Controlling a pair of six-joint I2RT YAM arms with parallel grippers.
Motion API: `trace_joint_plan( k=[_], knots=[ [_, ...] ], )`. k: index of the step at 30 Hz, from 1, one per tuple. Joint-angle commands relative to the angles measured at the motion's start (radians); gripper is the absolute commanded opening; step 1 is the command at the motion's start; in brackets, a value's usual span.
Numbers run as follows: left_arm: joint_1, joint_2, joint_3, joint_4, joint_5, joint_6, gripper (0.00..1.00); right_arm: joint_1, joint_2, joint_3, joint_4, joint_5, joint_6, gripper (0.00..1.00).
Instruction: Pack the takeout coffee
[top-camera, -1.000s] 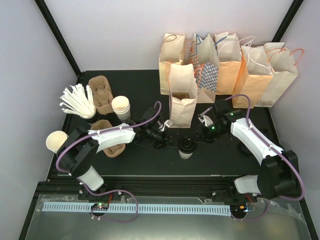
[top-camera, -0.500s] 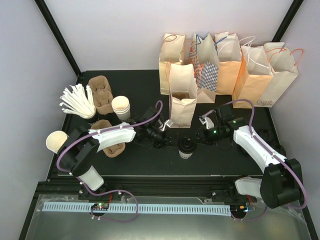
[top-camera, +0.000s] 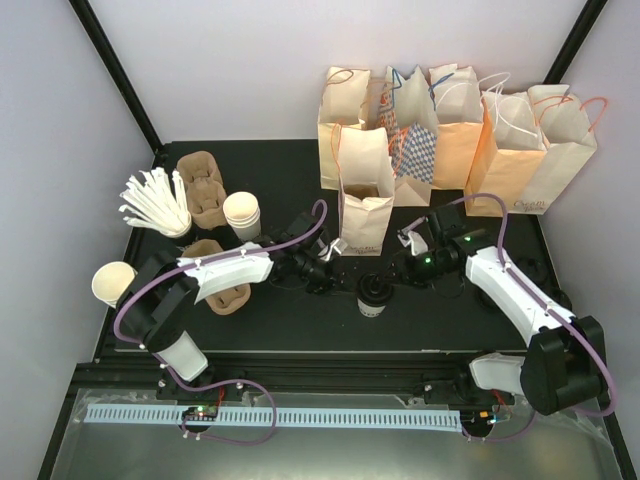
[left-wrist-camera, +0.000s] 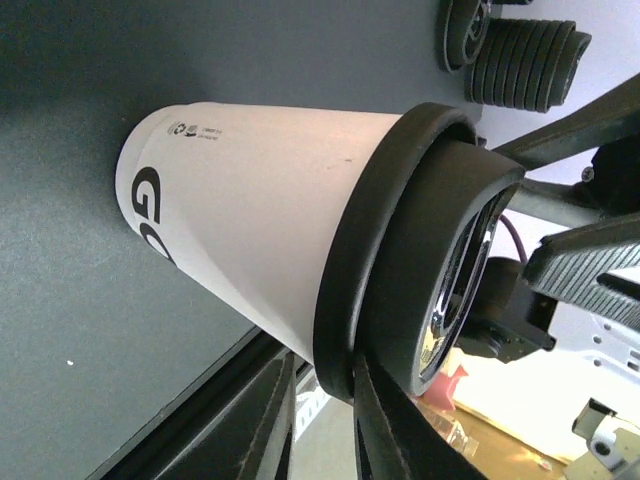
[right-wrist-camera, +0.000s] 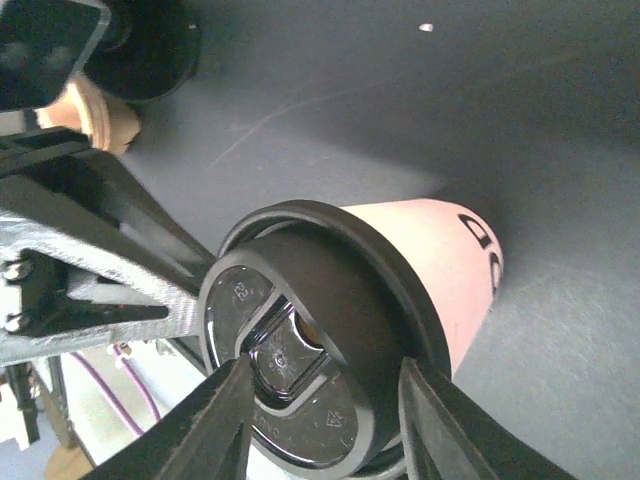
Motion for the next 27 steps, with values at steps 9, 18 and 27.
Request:
trace_joint_plan(
  k=[9,18,27],
  knots=[
    [0.007,-0.026,0.185,-0.171,-0.061,0.028,0.28,0.055,0.010,0.193,-0.254,0.302,-0.008,0.55],
    [0.056,-0.144,0.140,-0.221,-0.140,0.057,0.27,0.226,0.025,0.300,-0.294,0.510,0.035,0.85],
    [0.180,-0.319,0.124,-0.381,-0.353,0.208,0.37,0.457,0.155,0.381,-0.314,0.672,0.158,1.00]
  ],
)
